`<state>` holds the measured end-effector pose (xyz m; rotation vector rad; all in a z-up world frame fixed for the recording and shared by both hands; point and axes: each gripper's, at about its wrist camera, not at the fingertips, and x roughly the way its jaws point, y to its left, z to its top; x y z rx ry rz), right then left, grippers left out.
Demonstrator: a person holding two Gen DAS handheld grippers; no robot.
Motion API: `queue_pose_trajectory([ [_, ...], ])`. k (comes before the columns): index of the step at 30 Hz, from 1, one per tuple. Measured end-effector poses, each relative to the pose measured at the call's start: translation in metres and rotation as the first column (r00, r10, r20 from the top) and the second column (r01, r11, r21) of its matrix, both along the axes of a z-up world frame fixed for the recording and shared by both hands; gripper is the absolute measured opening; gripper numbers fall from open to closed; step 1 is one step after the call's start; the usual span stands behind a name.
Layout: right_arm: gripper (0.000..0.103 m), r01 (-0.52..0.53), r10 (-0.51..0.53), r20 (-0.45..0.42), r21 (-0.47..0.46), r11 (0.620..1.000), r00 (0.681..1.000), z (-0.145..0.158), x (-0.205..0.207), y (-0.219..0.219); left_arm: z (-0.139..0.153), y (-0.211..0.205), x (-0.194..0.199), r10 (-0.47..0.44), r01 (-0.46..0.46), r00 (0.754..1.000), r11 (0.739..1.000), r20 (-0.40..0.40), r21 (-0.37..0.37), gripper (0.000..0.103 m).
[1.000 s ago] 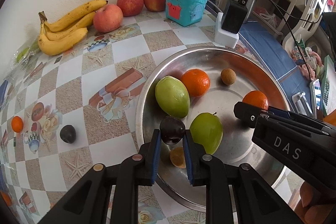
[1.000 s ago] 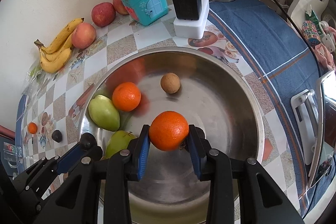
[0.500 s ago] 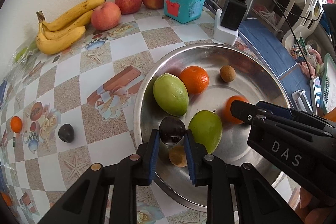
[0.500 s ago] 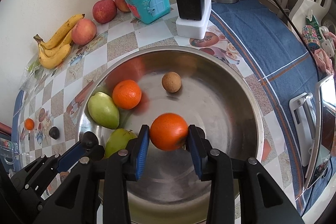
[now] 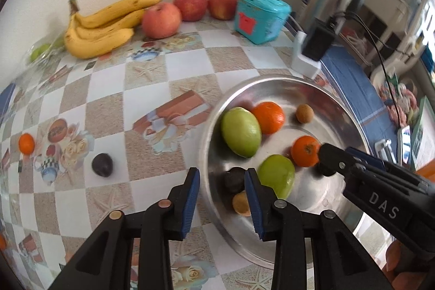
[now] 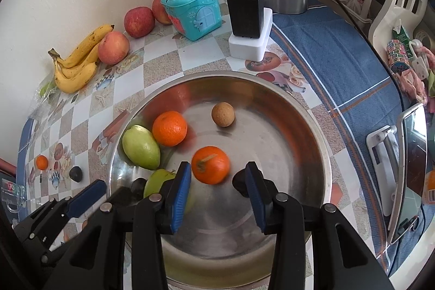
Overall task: Organize fruits
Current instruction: 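Open the right tool to drop the orange while the left tool releases the plum into the bowl, then withdraw both tools from the bowl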
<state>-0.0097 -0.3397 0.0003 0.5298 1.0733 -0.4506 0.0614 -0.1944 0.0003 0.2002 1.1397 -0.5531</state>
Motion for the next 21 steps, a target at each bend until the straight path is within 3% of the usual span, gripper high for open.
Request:
queue_pose_trajectory([
  [9,0.042,-0.025,0.025,-0.003,0.009,1.000,1.000,0.003,0.000,0.012,0.004,0.061,0.027,0.234,-0.235,0.972,0.972,-0.020,-0.024,0.039],
  [21,0.042,-0.103,0.103,0.014,-0.022,0.994,0.995,0.017,0.010,0.049,0.006,0.118,0.041,0.388,-0.388,0.922,0.922,-0.011,-0.018,0.062],
])
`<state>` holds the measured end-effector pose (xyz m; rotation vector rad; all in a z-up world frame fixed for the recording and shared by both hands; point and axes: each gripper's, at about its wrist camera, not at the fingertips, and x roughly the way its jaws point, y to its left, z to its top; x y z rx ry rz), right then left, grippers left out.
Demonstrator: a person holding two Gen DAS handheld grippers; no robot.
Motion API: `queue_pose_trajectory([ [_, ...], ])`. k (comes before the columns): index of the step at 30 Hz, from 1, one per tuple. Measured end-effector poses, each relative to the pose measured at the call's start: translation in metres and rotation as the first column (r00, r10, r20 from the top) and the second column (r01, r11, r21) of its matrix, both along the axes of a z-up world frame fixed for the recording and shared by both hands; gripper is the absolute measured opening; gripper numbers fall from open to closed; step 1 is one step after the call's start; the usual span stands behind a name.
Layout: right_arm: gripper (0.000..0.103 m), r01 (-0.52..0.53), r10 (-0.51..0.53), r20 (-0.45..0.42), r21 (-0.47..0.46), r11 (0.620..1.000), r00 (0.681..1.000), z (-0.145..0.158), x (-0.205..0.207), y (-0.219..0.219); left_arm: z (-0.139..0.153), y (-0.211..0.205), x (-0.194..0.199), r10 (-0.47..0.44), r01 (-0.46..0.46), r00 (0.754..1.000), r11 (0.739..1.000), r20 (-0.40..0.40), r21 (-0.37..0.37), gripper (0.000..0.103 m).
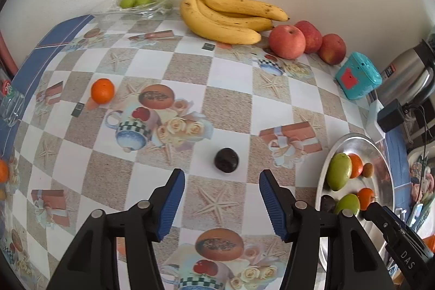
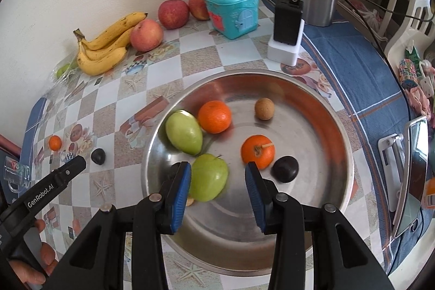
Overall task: Organize fruits
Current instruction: 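Withdraw both tools from the bowl, then move the left tool toward the loose orange while the right tool approaches the black plum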
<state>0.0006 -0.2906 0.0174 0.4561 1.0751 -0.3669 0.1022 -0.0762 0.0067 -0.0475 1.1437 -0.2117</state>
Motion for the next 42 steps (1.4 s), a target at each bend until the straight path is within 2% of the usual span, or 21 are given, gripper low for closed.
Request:
queue_pose_trajectory([
  [4,0.042,-0.020,0.020,-0.001,0.001,1.000,1.000,0.000,0.007,0.011,0.000,0.011,0.002,0.024,-0.024,1.000,1.000,0.001,0.013,0.071],
  [7,0.046,-0.034,0.034,-0.007,-0.002,0.999,0.999,-0.002,0.012,0.018,-0.002,0.015,0.003,0.044,-0.044,0.999,0.998,0.004,0.034,0.089],
  [8,0.058,-0.038,0.038,-0.009,-0.003,0.999,0.999,-0.003,0.013,0.020,-0.003,0.015,0.004,0.048,-0.048,0.999,0.998,0.005,0.043,0.098],
  [9,0.068,-0.041,0.041,-0.010,-0.005,0.999,0.999,-0.003,0.013,0.022,-0.004,0.016,0.004,0.051,-0.051,0.999,0.997,0.008,0.052,0.103],
  [13,0.074,-0.049,0.048,-0.014,-0.017,0.999,0.999,-0.007,0.016,0.025,-0.008,0.016,0.004,0.057,-0.058,0.998,0.995,0.013,0.083,0.103],
  [15,0.086,-0.037,0.037,-0.010,-0.037,0.999,0.999,-0.007,0.015,0.024,-0.009,0.016,0.004,0.059,-0.060,0.998,0.994,0.009,0.092,0.103],
  [19,0.086,-0.031,0.032,0.024,-0.049,0.998,0.999,-0.003,0.013,0.022,-0.009,0.017,0.005,0.065,-0.067,0.998,0.993,0.016,0.099,0.103],
  [25,0.086,-0.026,0.027,0.025,-0.062,0.998,0.999,-0.003,0.012,0.022,-0.007,0.018,0.005,0.062,-0.064,0.998,0.994,0.020,0.093,0.103],
  [35,0.086,-0.037,0.036,-0.018,-0.069,0.997,0.999,-0.013,0.016,0.027,-0.010,0.017,0.008,0.023,-0.022,1.000,0.996,-0.005,0.082,0.103],
  [42,0.086,-0.062,0.056,-0.058,-0.096,0.993,0.997,-0.019,0.020,0.036,-0.009,0.029,0.016,0.001,-0.001,1.000,0.993,0.003,0.115,0.103],
])
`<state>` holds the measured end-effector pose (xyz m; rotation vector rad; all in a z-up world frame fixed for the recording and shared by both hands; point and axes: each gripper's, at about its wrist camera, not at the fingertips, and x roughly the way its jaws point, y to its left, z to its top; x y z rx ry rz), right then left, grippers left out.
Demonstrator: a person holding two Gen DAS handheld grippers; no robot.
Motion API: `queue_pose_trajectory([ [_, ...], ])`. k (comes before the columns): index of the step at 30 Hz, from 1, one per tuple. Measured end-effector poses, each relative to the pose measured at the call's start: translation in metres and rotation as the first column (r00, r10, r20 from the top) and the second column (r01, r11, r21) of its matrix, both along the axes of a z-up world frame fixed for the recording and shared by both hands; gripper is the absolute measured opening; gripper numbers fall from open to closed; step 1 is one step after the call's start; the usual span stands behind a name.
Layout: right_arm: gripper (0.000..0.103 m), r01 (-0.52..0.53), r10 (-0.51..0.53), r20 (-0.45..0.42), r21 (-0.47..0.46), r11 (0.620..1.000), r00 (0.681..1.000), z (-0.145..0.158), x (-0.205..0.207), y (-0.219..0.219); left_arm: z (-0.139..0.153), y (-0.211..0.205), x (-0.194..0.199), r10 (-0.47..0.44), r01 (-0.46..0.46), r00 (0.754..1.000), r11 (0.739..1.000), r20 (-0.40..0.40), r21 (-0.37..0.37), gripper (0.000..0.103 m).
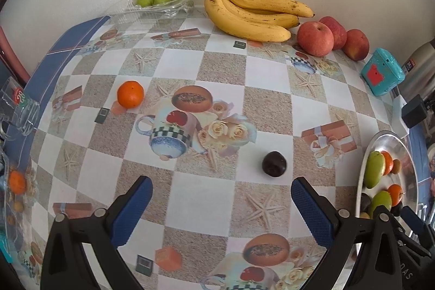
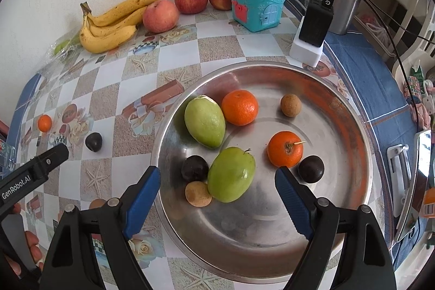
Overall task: Organize fruits
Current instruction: 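Move the left tool toward the loose orange while the right tool approaches the black plum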
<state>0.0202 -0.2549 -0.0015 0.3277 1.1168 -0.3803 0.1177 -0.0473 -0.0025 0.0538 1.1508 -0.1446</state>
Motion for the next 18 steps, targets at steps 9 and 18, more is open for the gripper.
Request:
queue_pose_trajectory([
  [9,0.086,-0.024,0.024,-0.019,-0.022,0.999,1.000,0.000,0.013,0.020,0.005,0.044,0.016,0.022,-0.024,0.999,0.998,0.029,0.056,0.103],
  [18,0.086,-0.099,0.099,0.007,0.003,0.995,0.995,0.005,0.037,0.065,0.013,0.098,0.025,0.089,-0.091,0.995,0.994,0.040,0.059,0.103],
])
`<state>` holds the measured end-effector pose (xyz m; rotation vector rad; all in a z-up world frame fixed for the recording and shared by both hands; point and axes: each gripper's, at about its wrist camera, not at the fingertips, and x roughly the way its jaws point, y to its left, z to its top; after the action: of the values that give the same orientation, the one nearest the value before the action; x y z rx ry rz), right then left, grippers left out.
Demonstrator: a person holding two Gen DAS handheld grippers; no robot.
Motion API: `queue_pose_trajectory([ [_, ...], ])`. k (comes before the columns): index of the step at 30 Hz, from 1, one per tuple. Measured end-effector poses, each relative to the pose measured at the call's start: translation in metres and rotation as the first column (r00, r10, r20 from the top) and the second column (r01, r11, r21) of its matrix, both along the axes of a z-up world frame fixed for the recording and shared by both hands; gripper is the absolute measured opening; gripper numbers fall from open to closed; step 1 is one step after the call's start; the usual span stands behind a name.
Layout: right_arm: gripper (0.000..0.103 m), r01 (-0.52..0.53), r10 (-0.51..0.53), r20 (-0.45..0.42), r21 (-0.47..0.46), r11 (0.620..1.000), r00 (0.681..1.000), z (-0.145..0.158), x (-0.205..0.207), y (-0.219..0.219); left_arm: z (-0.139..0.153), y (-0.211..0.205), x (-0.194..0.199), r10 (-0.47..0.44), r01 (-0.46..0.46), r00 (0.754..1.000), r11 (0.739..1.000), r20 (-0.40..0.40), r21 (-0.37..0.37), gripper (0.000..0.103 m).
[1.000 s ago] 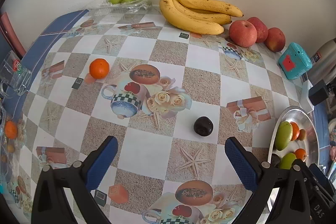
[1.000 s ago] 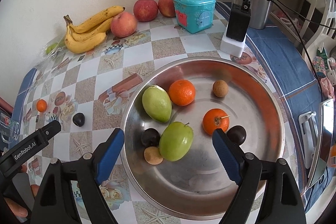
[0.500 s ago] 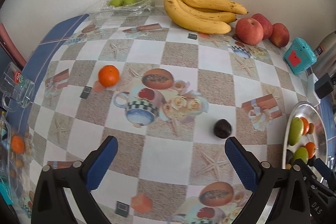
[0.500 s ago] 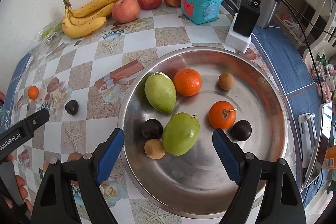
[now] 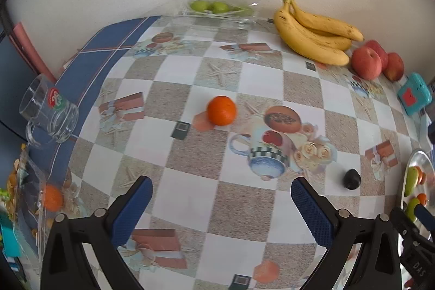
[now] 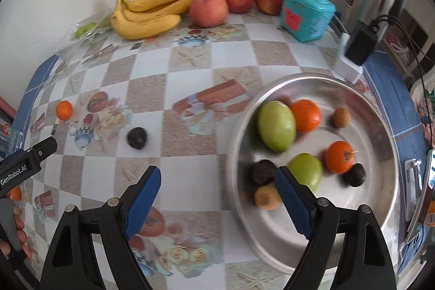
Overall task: Organize fruits
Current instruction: 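Move the left tool toward the loose orange while the right tool approaches the black plum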
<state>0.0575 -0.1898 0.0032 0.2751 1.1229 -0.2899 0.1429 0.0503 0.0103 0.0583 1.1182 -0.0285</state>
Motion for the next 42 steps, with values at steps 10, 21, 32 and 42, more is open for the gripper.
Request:
queue_pose_trajectory([
  [10,0.086,-0.086,0.085,0.035,0.039,0.995,0.996,0.000,0.025,0.050,0.004,0.039,0.011,0.054,-0.054,0.999,0.997,0.004,-0.057,0.103],
  [21,0.086,-0.114,0.113,0.024,0.040,0.993,0.993,-0.019,0.040,0.063,-0.009,0.038,0.026,0.021,-0.020,1.000,0.995,0.009,-0.100,0.103],
  [32,0.086,-0.099,0.098,0.029,0.024,0.995,0.995,-0.033,0.052,0.054,-0.014,0.025,0.045,-0.045,0.053,0.997,0.992,0.067,-0.111,0.103],
  [42,0.086,-0.102,0.101,0.049,0.006,0.995,0.994,-0.039,0.061,0.055,-0.038,0.011,0.071,-0.086,0.087,0.996,0.989,0.008,-0.122,0.090],
])
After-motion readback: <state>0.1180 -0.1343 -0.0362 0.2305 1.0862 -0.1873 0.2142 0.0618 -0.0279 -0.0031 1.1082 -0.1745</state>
